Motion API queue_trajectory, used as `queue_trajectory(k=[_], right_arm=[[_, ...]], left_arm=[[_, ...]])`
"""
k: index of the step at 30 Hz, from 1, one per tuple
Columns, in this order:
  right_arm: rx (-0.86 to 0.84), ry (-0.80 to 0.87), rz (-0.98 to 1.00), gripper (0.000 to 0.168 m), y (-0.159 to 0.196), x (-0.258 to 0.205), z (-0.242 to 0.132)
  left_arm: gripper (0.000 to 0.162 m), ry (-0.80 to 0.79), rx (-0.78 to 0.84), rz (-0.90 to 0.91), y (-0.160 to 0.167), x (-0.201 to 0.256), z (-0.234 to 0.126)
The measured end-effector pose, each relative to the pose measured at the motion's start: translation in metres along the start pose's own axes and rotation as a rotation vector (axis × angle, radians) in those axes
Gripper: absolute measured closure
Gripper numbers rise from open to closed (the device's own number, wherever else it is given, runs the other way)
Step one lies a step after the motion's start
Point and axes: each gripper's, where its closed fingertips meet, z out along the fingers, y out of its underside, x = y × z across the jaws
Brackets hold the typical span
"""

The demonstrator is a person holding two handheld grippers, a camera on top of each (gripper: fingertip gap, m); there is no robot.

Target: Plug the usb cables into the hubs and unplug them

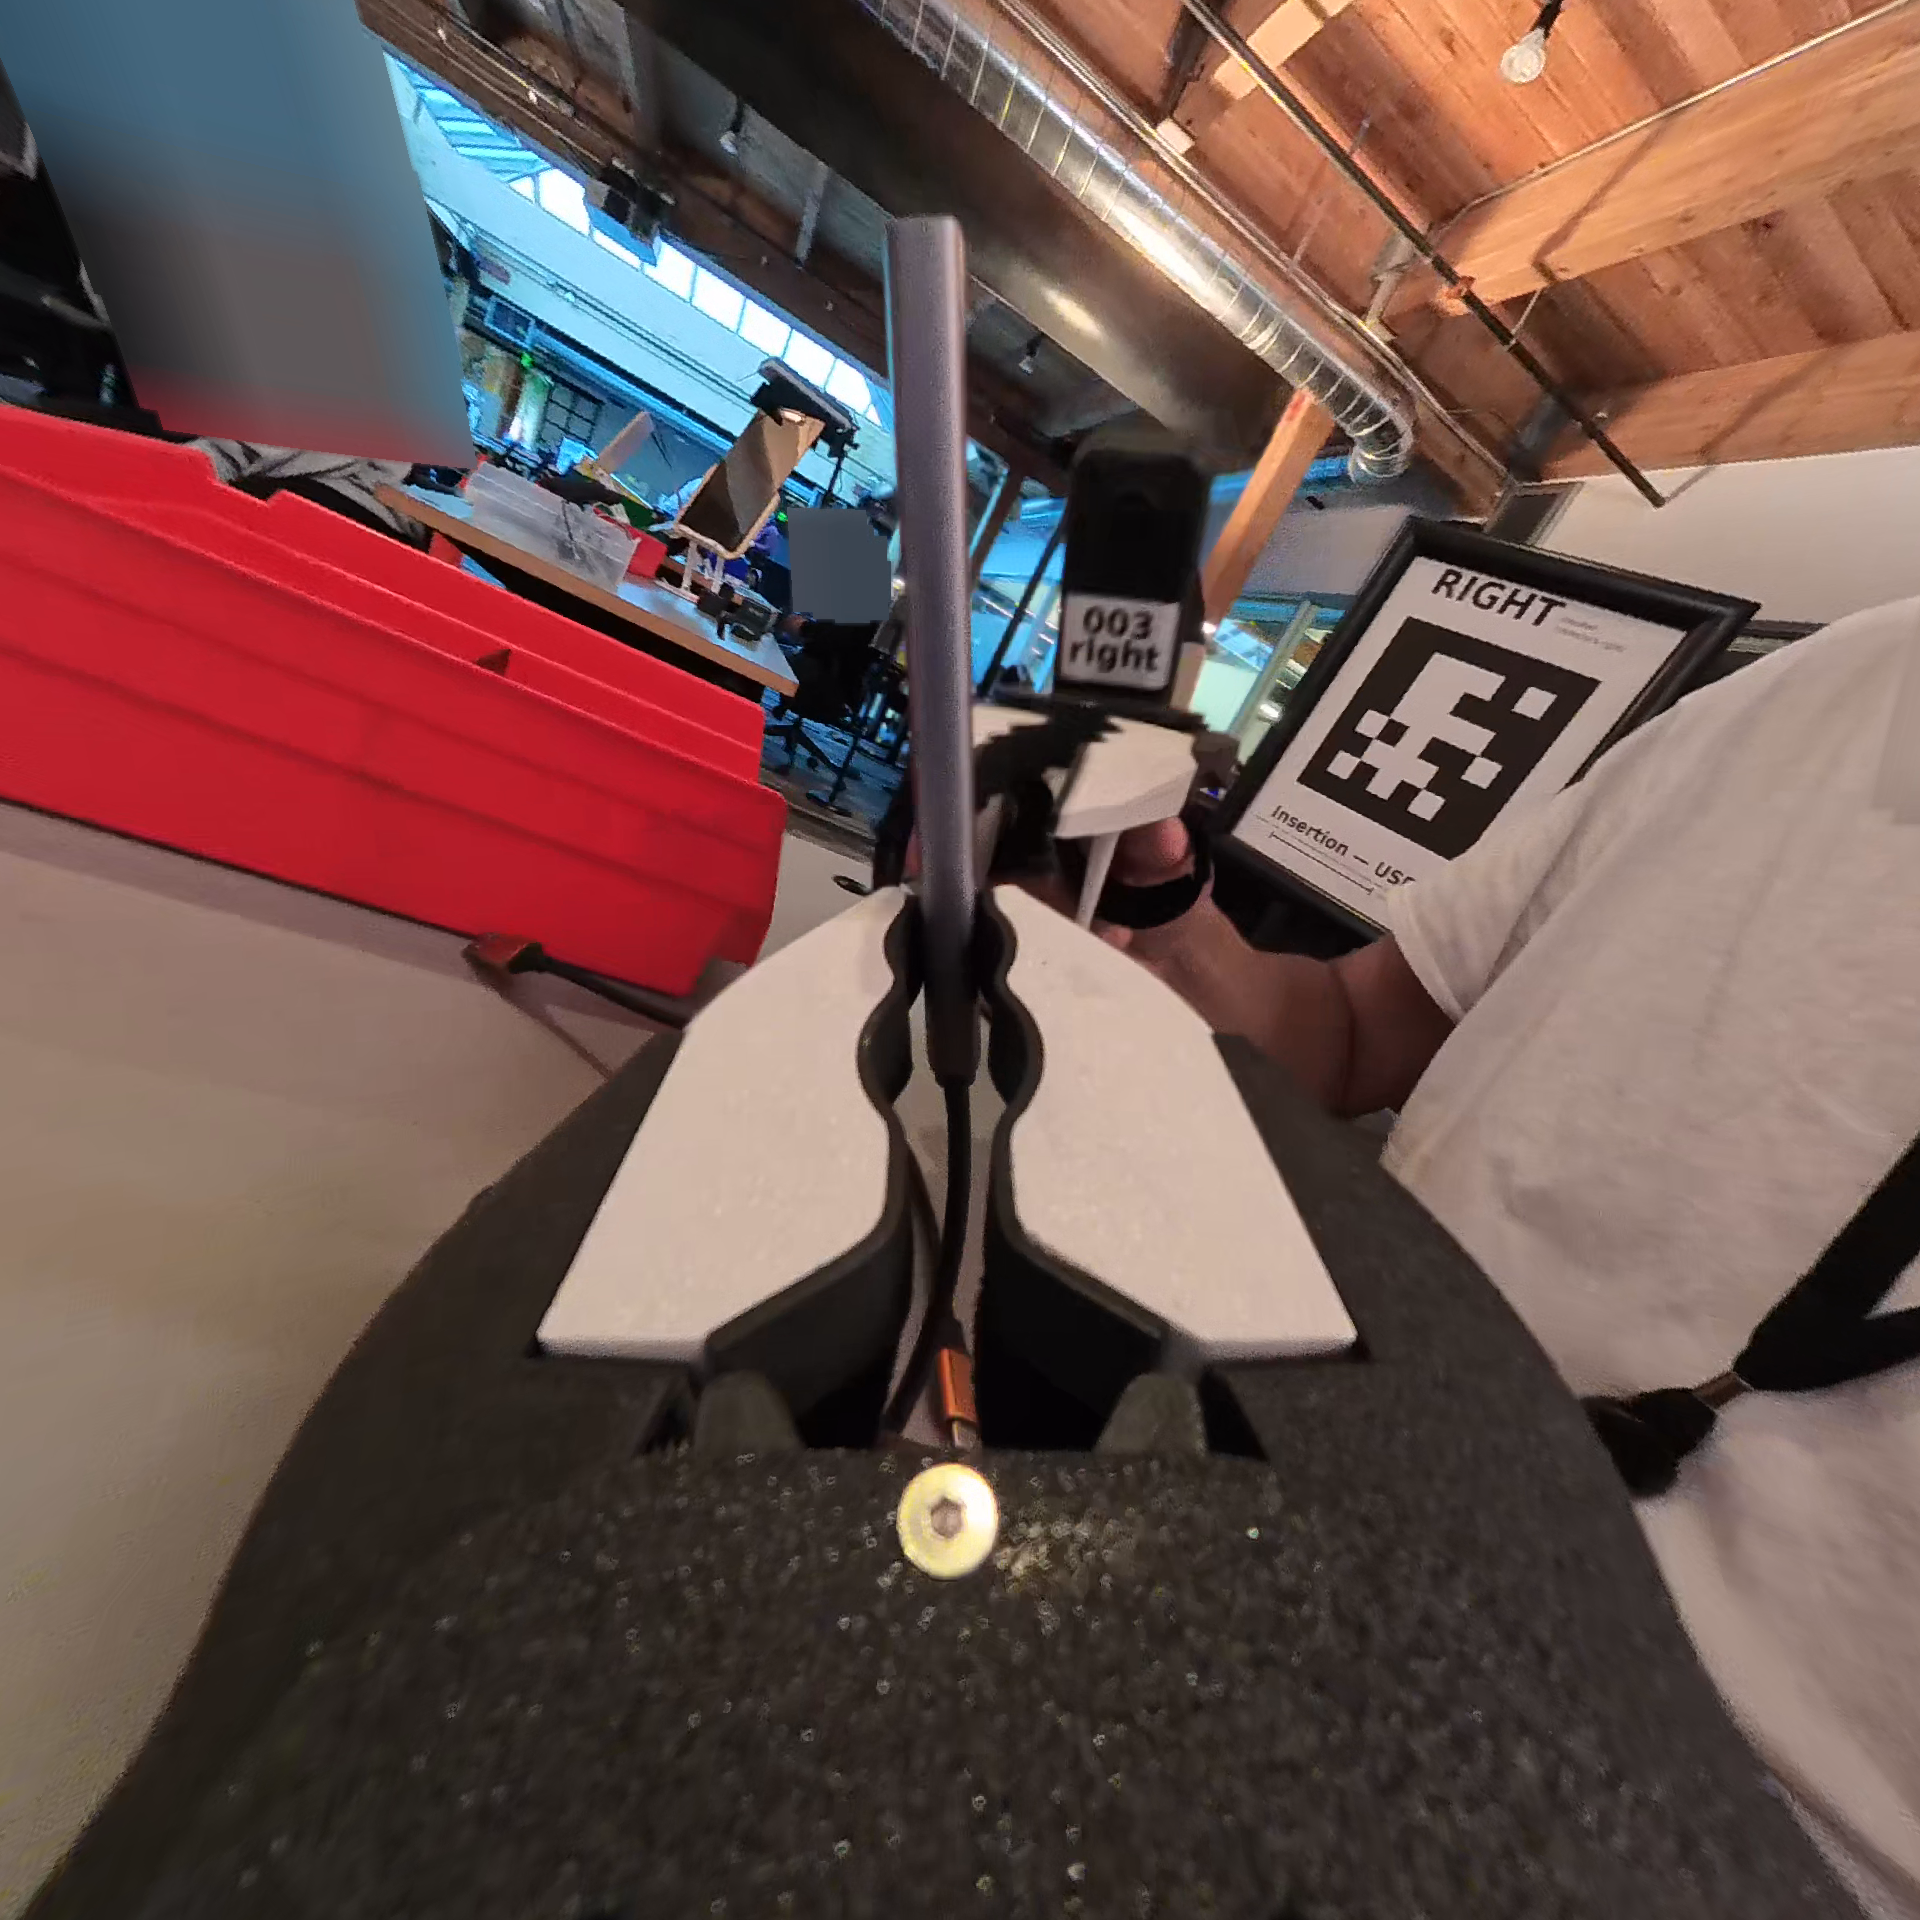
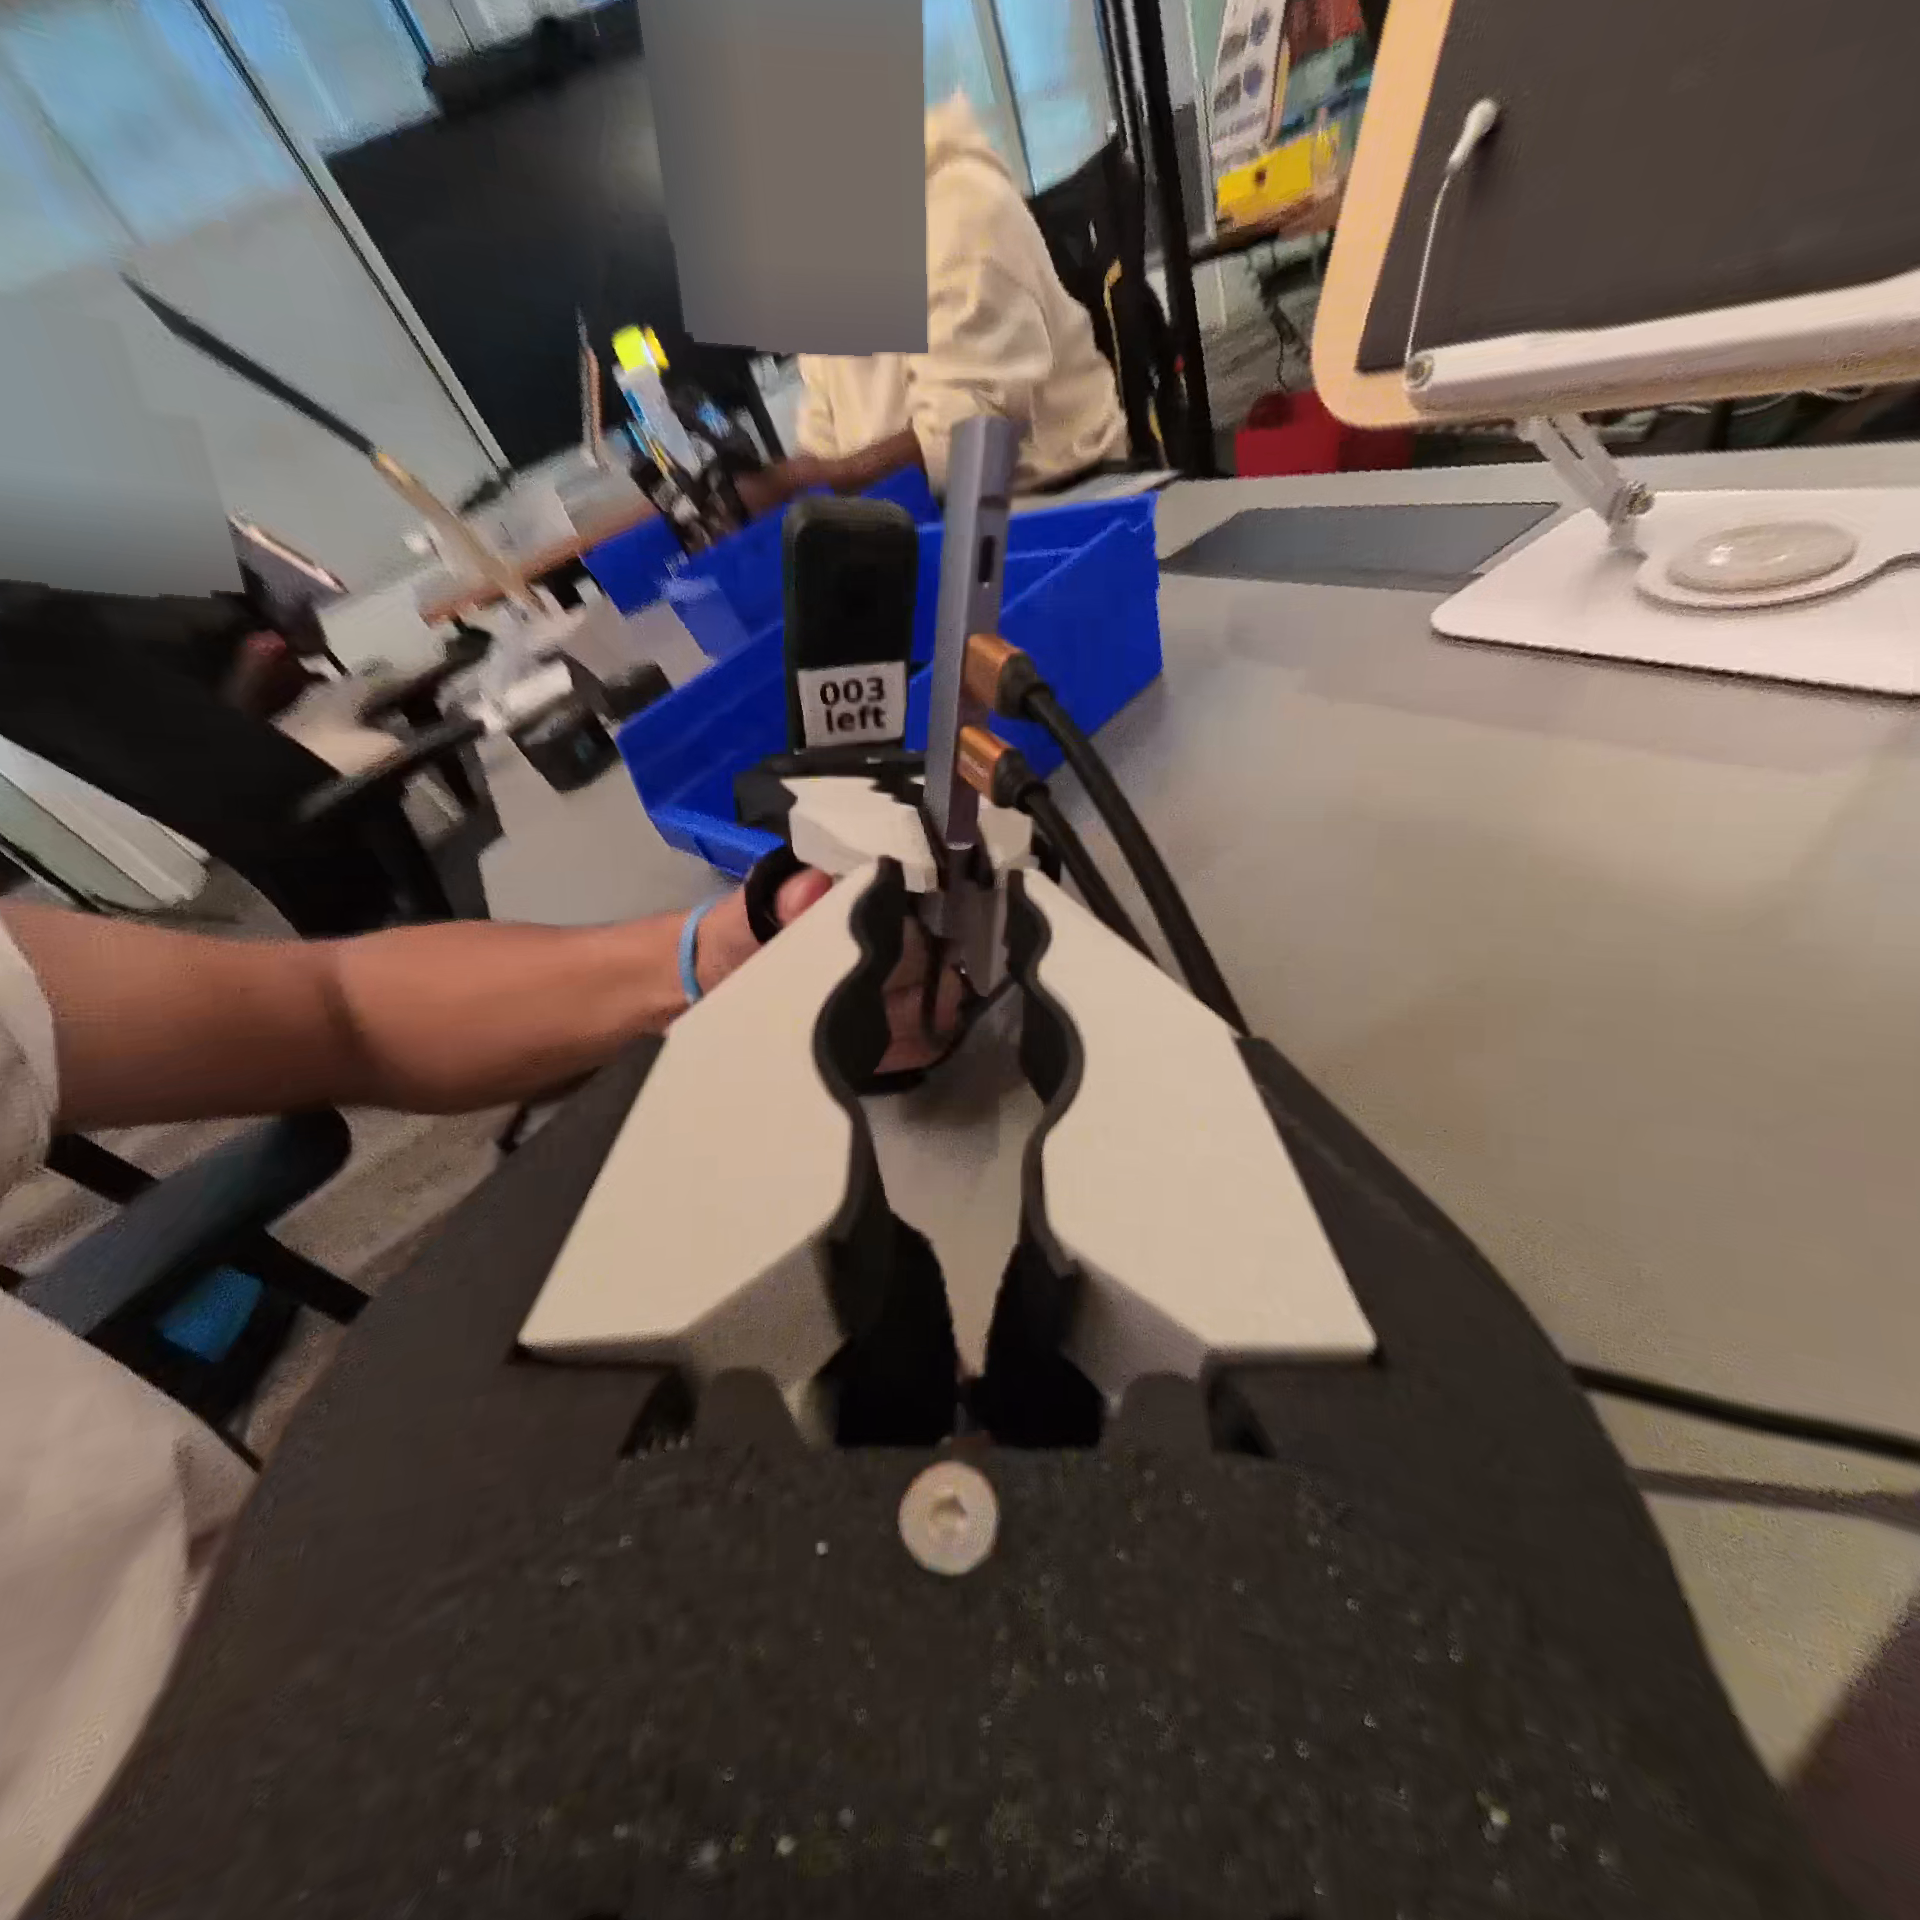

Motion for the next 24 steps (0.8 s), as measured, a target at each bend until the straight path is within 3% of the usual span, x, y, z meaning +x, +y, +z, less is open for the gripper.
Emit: queue_trajectory(k=[6, 10, 13, 19, 22, 24], right_arm=[[0.092, 0.034, 0.113, 0.139, 0.000, 0.008, 0.016], [0.189, -0.036, 0.146, 0.151, -0.014, 0.003, 0.008], [0.165, -0.073, 0.124, 0.162, -0.010, -0.001, 0.008], [0.088, -0.078, 0.111, 0.164, -0.001, 0.004, 0.007], [0.082, -0.100, 0.140, 0.166, 0.006, 0.003, 0.009], [0.090, -0.097, 0.166, 0.159, 0.008, 0.006, 0.010]], left_arm=[[0.153, 0.028, 0.017, -0.017, 0.005, 0.008, 0.009], [0.153, 0.058, 0.022, -0.054, 0.008, 0.013, 0.015], [0.153, 0.067, 0.002, -0.086, 0.013, 0.012, 0.016], [0.153, 0.029, -0.064, -0.084, 0.021, 0.005, 0.017], [0.153, 0.032, -0.014, -0.093, 0.012, 0.004, 0.013], [0.153, 0.028, -0.033, -0.099, 0.014, 0.002, 0.012]])
